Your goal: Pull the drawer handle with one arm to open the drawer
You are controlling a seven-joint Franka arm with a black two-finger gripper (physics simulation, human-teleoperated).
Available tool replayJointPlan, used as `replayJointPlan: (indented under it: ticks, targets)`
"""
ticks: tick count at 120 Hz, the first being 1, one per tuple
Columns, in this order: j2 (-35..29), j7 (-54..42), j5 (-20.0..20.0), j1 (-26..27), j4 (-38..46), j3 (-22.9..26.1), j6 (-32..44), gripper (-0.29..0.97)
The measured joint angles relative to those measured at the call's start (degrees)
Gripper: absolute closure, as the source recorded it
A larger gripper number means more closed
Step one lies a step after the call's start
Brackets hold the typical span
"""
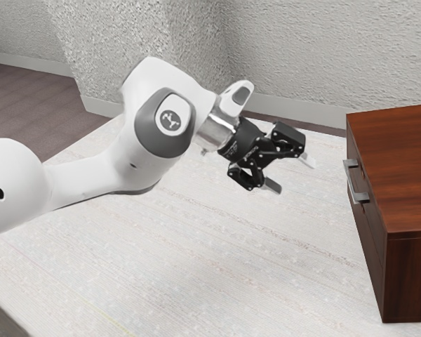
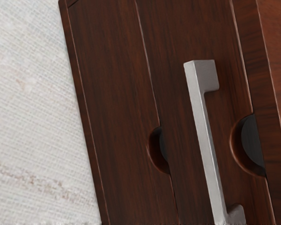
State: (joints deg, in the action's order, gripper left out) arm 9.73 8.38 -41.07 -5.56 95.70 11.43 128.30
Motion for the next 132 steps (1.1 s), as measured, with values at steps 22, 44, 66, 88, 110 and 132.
replayJointPlan:
  ticks: [22, 44, 66, 88, 110, 132]
  targets:
    - [2.59, 2.6, 4.72, 0.96, -3.2, -0.02, -3.02, 0.0]
    - [4.33, 4.63, 5.58, 2.8, -5.7, -0.07, -4.14, 0.0]
    - [4.83, 6.2, 5.38, 4.01, -5.98, -0.34, -4.49, 0.0]
    - [8.61, 7.35, 5.22, 10.03, -10.5, -6.7, -4.67, 0.0]
    - [10.06, 8.34, 5.14, 10.85, -11.23, -7.36, -4.76, 0.0]
    - [10.76, 9.1, 5.31, 11.61, -11.5, -8.31, -4.74, 0.0]
